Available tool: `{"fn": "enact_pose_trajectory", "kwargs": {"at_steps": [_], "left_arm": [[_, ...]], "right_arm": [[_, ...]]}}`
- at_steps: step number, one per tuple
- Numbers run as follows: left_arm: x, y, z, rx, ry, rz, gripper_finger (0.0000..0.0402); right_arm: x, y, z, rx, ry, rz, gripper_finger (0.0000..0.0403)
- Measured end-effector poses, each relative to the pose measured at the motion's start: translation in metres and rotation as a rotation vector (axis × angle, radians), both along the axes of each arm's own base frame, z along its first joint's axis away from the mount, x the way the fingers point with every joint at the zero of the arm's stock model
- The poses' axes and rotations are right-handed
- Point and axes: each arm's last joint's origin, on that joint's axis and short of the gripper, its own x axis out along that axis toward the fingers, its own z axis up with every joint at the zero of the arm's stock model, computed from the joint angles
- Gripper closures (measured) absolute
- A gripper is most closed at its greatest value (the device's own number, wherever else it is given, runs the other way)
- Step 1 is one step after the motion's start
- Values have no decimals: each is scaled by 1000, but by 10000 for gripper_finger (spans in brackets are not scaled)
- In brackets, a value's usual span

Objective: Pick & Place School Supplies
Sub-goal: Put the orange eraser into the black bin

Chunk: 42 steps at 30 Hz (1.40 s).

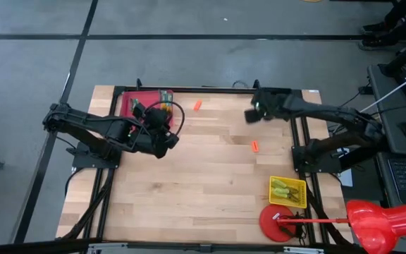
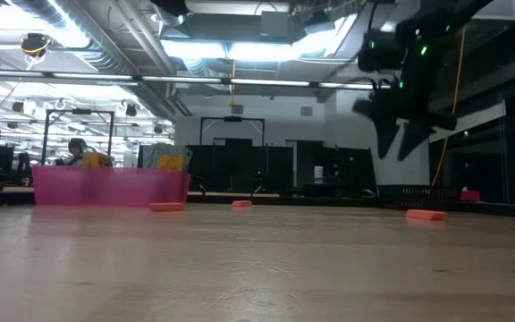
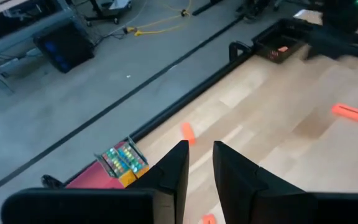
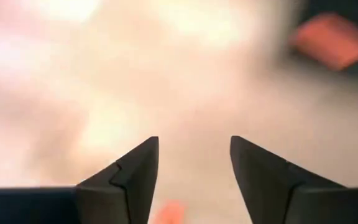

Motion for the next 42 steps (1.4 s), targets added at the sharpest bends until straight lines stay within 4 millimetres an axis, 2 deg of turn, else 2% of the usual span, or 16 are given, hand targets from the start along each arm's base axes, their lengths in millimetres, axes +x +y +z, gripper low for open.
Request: {"fn": "enact_pose_trajectory", "kwargs": {"at_steps": [2, 5, 8, 12, 18, 22, 31, 38, 42], "left_arm": [[-3, -3, -1, 3, -15, 20, 333], [-9, -7, -1, 32, -42, 54, 331], [-12, -8, -2, 28, -67, 76, 325], [-13, -11, -2, 17, -92, 79, 317], [-12, -12, -3, -17, -79, 65, 309], [-11, -13, -3, -35, -85, 57, 309], [-13, -20, -2, -32, -103, 35, 307], [-13, -21, -2, -36, -107, 30, 307], [-13, -22, -3, -45, -102, 25, 308]], "right_arm": [[10, 27, 0, 98, -41, 104, 208], [18, 65, -6, 169, -14, 211, 220], [15, 84, -22, 157, 119, 224, 221], [10, 81, -29, 136, 228, 164, 198], [16, 81, -31, 117, 188, 140, 144], [23, 86, -39, 136, 176, 123, 128], [39, 93, -75, 155, 283, 125, 137], [44, 93, -85, 154, 293, 130, 140], [46, 93, -87, 150, 286, 132, 158]]}}
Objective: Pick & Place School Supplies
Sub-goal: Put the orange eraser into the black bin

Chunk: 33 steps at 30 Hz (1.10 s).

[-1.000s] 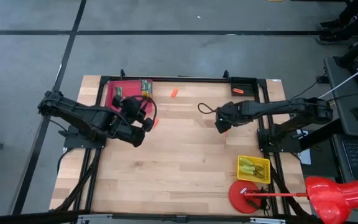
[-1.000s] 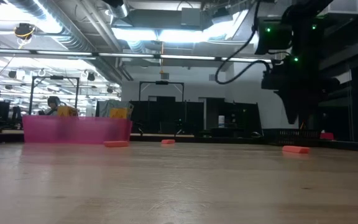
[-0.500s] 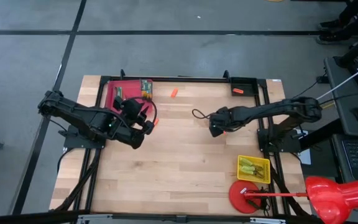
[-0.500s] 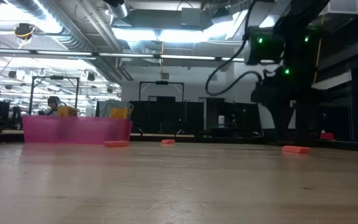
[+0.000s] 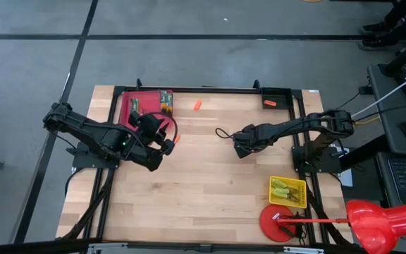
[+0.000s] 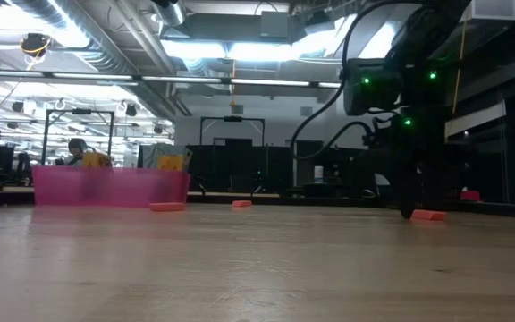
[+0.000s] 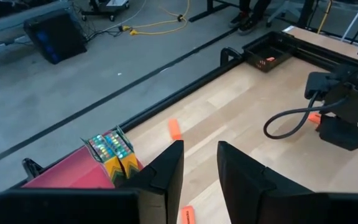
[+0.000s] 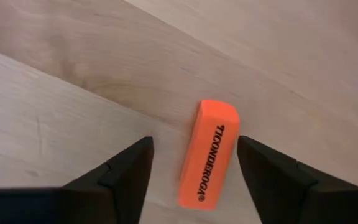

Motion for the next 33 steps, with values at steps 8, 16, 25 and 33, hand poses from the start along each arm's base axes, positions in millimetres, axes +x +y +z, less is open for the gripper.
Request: {"fn": "enact_pose_trajectory", "kwargs": {"at_steps": [8, 16, 25, 33], "left_arm": [[0, 0, 0, 4, 22, -15, 308], [0, -2, 0, 5, 27, -24, 311], [-1, -1, 0, 21, 20, -16, 310], [-1, -1, 0, 16, -2, -2, 312]], "right_arm": [[-3, 1, -6, 12, -27, -17, 238], [-7, 16, -13, -16, -75, -20, 289], [-9, 28, 18, -11, -236, -15, 342], [-25, 8, 67, -212, -325, -102, 337]]}}
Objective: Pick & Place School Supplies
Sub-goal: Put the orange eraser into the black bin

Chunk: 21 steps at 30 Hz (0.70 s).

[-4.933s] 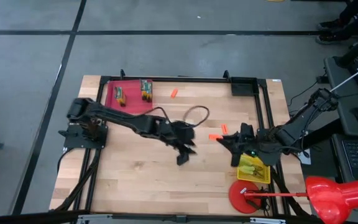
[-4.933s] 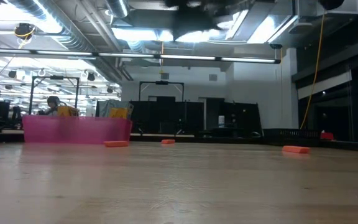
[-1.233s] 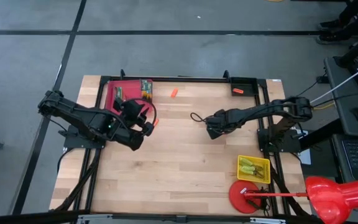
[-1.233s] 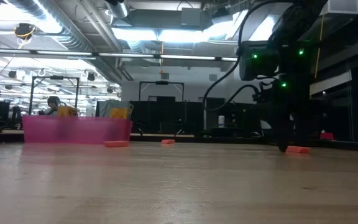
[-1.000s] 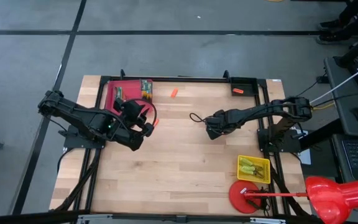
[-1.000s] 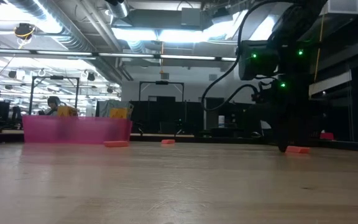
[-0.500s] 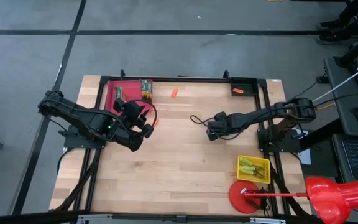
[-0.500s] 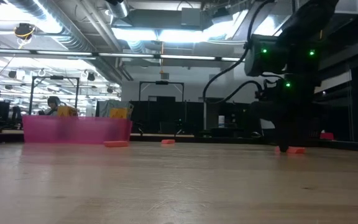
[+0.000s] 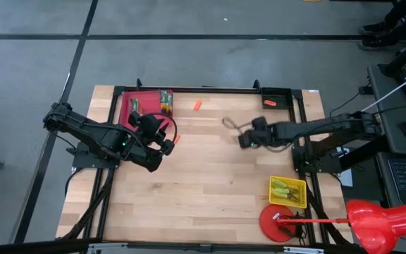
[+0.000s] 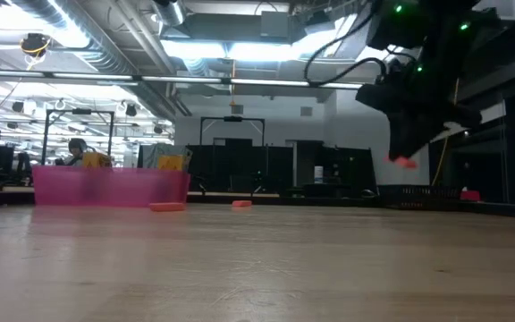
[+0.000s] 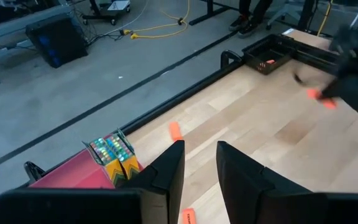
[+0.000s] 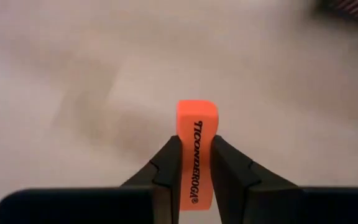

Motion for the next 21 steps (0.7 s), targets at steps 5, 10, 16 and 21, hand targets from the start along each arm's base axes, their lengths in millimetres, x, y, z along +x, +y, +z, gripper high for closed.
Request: {"fn": "enact_pose_trajectory", "kwargs": {"at_steps": [5, 10, 16, 21], "left_arm": [[0, 0, 0, -8, -14, 7, 312], [0, 0, 0, -12, -21, 9, 313], [1, -1, 0, -34, -56, 21, 315], [1, -2, 1, -39, -72, 20, 315]], "right_arm": [[-17, -38, 18, -129, 35, -104, 336], [-32, -76, 23, -223, 105, -213, 336], [-48, -119, 30, -315, 79, -393, 336], [-59, -151, 31, -326, 40, -478, 336]]}}
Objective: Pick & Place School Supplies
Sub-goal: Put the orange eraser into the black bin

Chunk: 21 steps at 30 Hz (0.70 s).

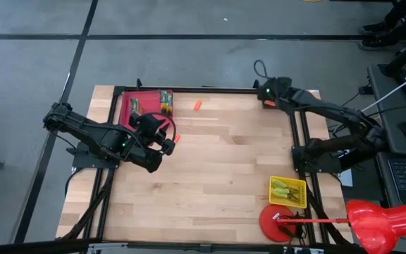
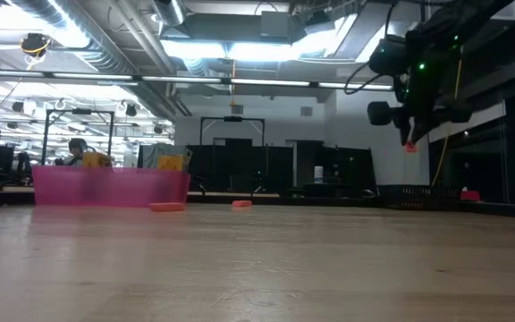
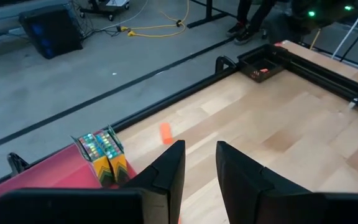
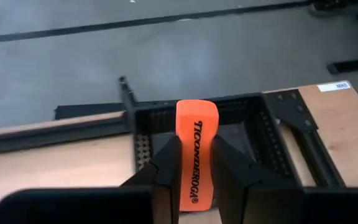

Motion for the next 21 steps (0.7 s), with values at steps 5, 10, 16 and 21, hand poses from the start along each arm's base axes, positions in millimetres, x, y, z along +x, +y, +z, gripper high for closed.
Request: {"fn": "enact_pose_trajectory", "kwargs": {"at_steps": [5, 10, 16, 21], "left_arm": [[-1, -2, 0, -2, -9, -6, 315], [-1, -4, 0, -6, -16, -7, 315], [-2, -6, 0, -13, -13, -18, 315], [-3, -9, 0, -23, -26, -25, 315]], "right_arm": [[-12, -21, -11, 61, 34, -45, 336], [-12, -34, -25, 99, 95, -45, 335], [-8, -43, -46, 166, 183, -27, 297], [-6, -46, -53, 173, 200, -31, 256]]}}
